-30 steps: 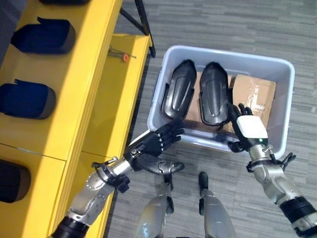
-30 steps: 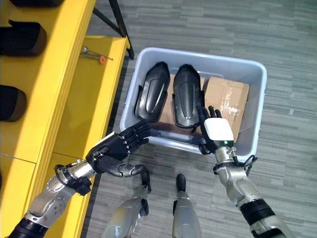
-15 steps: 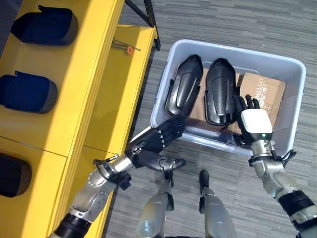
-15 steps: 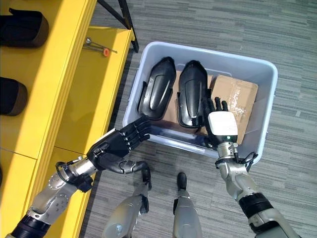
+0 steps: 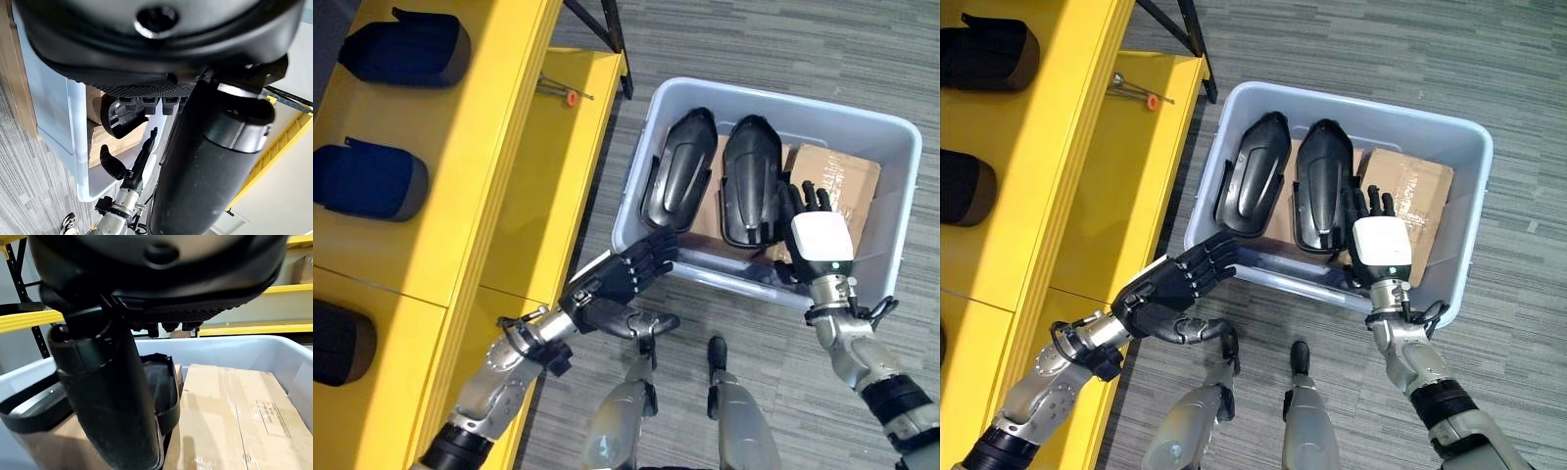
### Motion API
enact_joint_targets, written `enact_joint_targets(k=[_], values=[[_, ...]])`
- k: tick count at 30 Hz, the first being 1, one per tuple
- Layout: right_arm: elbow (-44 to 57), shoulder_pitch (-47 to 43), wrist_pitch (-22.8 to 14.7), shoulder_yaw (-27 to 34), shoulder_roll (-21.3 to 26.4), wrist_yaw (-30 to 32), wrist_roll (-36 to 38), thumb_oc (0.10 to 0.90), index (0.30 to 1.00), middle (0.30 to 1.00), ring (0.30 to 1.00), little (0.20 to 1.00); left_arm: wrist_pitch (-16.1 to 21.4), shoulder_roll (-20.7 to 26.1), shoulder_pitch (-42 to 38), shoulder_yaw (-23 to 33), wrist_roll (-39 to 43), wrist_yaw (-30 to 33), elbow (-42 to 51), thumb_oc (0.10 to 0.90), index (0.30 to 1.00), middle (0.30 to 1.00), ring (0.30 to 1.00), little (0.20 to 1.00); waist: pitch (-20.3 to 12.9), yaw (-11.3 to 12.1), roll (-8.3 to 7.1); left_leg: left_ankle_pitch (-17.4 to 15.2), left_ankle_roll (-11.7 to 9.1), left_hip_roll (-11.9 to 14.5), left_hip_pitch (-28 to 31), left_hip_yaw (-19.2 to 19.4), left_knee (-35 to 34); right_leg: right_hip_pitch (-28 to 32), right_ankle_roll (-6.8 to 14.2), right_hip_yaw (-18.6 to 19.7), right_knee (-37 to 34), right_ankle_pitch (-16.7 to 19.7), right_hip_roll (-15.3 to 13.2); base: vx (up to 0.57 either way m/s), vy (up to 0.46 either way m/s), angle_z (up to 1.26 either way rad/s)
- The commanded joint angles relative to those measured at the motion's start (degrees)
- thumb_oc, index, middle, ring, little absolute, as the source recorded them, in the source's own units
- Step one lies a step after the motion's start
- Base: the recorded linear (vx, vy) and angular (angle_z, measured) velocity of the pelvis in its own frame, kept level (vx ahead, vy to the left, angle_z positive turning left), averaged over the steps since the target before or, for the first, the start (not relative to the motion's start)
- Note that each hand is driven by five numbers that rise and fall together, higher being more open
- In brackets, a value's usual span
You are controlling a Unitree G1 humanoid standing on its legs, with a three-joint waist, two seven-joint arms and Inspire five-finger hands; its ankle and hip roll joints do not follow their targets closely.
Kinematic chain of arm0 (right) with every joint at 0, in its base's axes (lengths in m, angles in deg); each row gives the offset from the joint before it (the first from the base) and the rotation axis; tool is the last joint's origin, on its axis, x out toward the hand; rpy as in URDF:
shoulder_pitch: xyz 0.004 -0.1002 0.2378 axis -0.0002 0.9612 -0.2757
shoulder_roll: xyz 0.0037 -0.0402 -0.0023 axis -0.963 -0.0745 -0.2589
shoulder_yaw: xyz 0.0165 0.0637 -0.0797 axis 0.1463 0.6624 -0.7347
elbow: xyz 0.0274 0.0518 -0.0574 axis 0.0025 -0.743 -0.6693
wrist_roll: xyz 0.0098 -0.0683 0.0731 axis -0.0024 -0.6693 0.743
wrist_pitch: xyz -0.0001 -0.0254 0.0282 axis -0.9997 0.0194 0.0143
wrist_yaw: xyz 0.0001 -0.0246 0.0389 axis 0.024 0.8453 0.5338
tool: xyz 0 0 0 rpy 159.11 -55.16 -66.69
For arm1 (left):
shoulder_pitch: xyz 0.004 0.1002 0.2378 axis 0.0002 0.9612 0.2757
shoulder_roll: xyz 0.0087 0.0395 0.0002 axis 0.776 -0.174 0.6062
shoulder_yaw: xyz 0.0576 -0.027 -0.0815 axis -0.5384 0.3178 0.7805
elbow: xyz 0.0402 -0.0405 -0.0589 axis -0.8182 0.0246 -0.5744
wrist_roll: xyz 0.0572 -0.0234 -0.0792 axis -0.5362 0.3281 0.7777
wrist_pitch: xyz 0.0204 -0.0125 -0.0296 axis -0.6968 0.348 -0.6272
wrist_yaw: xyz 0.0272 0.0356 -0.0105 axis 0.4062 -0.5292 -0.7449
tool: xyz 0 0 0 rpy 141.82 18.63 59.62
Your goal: Move parts from the plastic box to the shelf.
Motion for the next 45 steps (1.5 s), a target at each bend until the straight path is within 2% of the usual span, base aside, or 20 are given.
enact_joint_targets(k=[1,6,10,15,18,20,21,25,28,29,30,34,39,40,41,43,45], values=[[3.09,-6.59,-2.33,-0.35,1.82,1.64,-1.95,0.900,1.000,1.000,1.000,1.000,5.06,-1.35,-1.60,0.20,2.37,-1.26,4.77,0.900,1.000,1.000,1.000,1.000,-0.78,0.29,-1.02,-9.48,-1.51,-0.75,0.38,-0.76,5.18,-0.69,-1.29,-2.81,5.78,-5.89,-0.91,0.01,-0.001,0.04],[4.06,-7.00,-1.80,-2.66,0.74,0.68,-2.24,0.900,1.000,1.000,1.000,1.000,4.91,-1.75,-2.08,-0.04,2.07,-1.01,4.57,0.900,1.000,1.000,1.000,1.000,-0.40,0.50,-1.20,-9.46,-1.36,-0.78,-0.28,-0.77,5.24,-1.65,-1.31,-2.91,6.18,-5.85,-0.98,0.01,-0.005,0.04],[3.96,-8.08,-2.05,-4.26,-0.53,-0.40,-0.27,0.900,1.000,1.000,1.000,1.000,5.07,-2.00,-2.47,-0.67,1.47,-0.26,4.36,0.900,1.000,1.000,1.000,1.000,-0.39,0.89,-1.00,-9.52,-1.18,-0.98,-1.69,-0.95,5.76,-3.19,-1.42,-3.03,7.23,-6.12,-1.07,0.03,0.009,0.02],[2.92,-9.08,-1.29,-5.26,-1.46,-0.12,-1.41,0.900,1.000,1.000,1.000,1.000,4.98,-2.39,-3.09,-1.05,1.11,0.36,3.92,0.900,1.000,1.000,1.000,1.000,-0.39,1.33,-0.67,-9.49,-1.04,-1.24,-3.07,-1.23,6.28,-4.66,-1.49,-3.23,8.26,-6.37,-1.24,0.00,0.000,0.00],[1.76,-9.56,-0.74,-5.59,-1.67,-0.72,0.43,0.900,1.000,1.000,1.000,1.000,5.77,-2.24,-3.05,-1.19,-0.43,1.06,3.72,0.900,1.000,1.000,1.000,1.000,-0.39,1.65,-0.44,-9.41,-1.02,-1.44,-3.70,-1.42,6.40,-5.22,-1.43,-3.37,8.45,-6.36,-1.42,0.00,0.000,0.00],[0.50,-9.98,1.04,-6.05,-2.16,-0.92,2.20,0.900,1.000,1.000,1.000,1.000,5.95,-2.26,-3.27,-1.25,0.19,1.84,3.29,0.900,1.000,1.000,1.000,1.000,-0.39,1.84,-0.27,-9.37,-0.95,-1.61,-4.06,-1.47,6.47,-5.69,-1.37,-3.47,8.78,-6.44,-1.53,0.01,0.012,0.02],[-1.53,-10.62,4.06,-6.47,-2.97,-1.30,4.47,0.900,1.000,1.000,1.000,1.000,5.73,-2.36,-3.72,-1.29,-0.05,0.96,2.68,0.900,1.000,1.000,1.000,1.000,-0.39,2.02,-0.19,-9.36,-0.87,-1.66,-4.61,-1.41,6.69,-6.20,-1.40,-3.55,9.14,-6.52,-1.63,0.02,0.016,0.08],[-10.55,-11.44,8.97,-5.57,-4.81,0.65,10.73,0.900,1.000,1.000,1.000,1.000,5.57,-2.40,-3.88,-2.56,-0.71,-0.79,2.82,0.900,1.000,1.000,1.000,1.000,-0.39,2.75,0.85,-9.40,-0.69,-1.96,-5.93,-1.87,7.25,-7.54,-1.59,-3.74,9.78,-6.53,-1.93,0.01,0.006,0.04],[-16.36,-12.99,8.94,-5.15,-6.09,1.42,12.00,0.900,1.000,1.000,1.000,1.000,5.55,-2.35,-4.40,-3.38,-0.23,0.04,2.88,0.900,1.000,1.000,1.000,1.000,-0.39,3.30,1.81,-9.34,-0.56,-2.27,-6.99,-2.06,7.72,-8.52,-1.73,-4.12,10.36,-6.63,-2.21,0.00,0.000,0.00],[-18.78,-14.33,10.66,-5.11,-6.53,0.96,13.12,0.900,1.000,1.000,1.000,1.000,5.39,-2.33,-4.97,-3.80,0.51,0.60,2.68,0.900,1.000,1.000,1.000,1.000,-0.39,3.60,2.16,-9.28,-0.49,-2.41,-7.73,-2.15,8.14,-9.12,-1.80,-4.29,10.80,-6.69,-2.37,0.01,0.004,0.06],[-18.78,-14.33,10.66,-5.11,-6.53,0.96,13.12,0.900,1.000,1.000,1.000,1.000,5.39,-2.33,-4.97,-3.80,0.51,0.60,2.68,0.900,1.000,1.000,1.000,1.000,-0.39,3.60,2.16,-9.28,-0.49,-2.41,-7.73,-2.15,8.14,-9.12,-1.80,-4.29,10.80,-6.69,-2.37,0.00,-0.001,0.10],[-26.03,-16.20,12.50,-3.89,-7.74,0.38,22.19,0.900,1.000,1.000,1.000,1.000,4.99,-2.74,-5.56,-4.52,-1.13,1.03,2.85,0.900,1.000,1.000,1.000,1.000,-0.39,4.44,3.15,-9.00,-0.37,-2.69,-9.65,-2.31,8.80,-11.11,-2.01,-4.54,12.15,-6.93,-2.64,-0.01,-0.001,0.12],[-31.11,-17.72,12.63,-3.09,-7.97,-1.61,23.42,0.900,1.000,1.000,1.000,1.000,5.23,-2.63,-5.47,-5.65,-1.18,1.29,3.38,0.900,1.000,1.000,1.000,1.000,-0.39,4.89,4.46,-8.79,-0.33,-3.12,-11.20,-2.74,9.43,-12.93,-2.29,-4.65,13.45,-7.28,-2.87,-0.01,0.016,0.04],[-31.60,-17.95,12.08,-3.39,-8.05,-3.20,22.60,0.643,0.640,0.640,0.640,0.640,5.22,-2.62,-5.52,-5.79,-1.05,1.22,3.46,0.900,1.000,1.000,1.000,1.000,-0.39,4.98,4.61,-8.74,-0.31,-3.21,-11.34,-2.75,9.43,-13.05,-2.33,-4.73,13.45,-7.28,-2.91,0.00,0.000,0.00],[-32.14,-18.11,12.13,-3.82,-8.23,-4.25,21.51,0.414,0.319,0.319,0.319,0.319,5.38,-2.59,-5.50,-6.05,-1.08,1.19,3.42,0.900,1.000,1.000,1.000,1.000,-0.39,4.95,4.62,-8.82,-0.30,-3.36,-11.26,-2.72,9.44,-13.03,-2.29,-4.86,13.69,-7.58,-3.15,0.00,0.000,0.00],[-32.65,-18.19,12.24,-4.92,-8.20,-5.61,19.35,0.400,0.300,0.300,0.300,0.300,5.44,-2.77,-5.43,-6.14,-1.28,1.00,3.47,0.900,1.000,1.000,1.000,1.000,-0.39,5.08,4.77,-8.80,-0.24,-3.38,-11.47,-2.64,9.62,-13.25,-2.31,-4.97,13.85,-7.56,-3.27,-0.02,0.000,0.01],[-33.68,-18.49,9.98,-6.43,-7.88,-6.94,15.18,0.400,0.300,0.300,0.300,0.300,5.62,-2.55,-5.30,-6.24,-1.40,0.68,3.59,0.900,1.000,1.000,1.000,1.000,-0.39,5.29,4.75,-8.80,-0.15,-3.39,-11.51,-2.64,9.72,-13.21,-2.28,-5.09,13.83,-7.53,-3.36,-0.04,-0.006,0.02]])
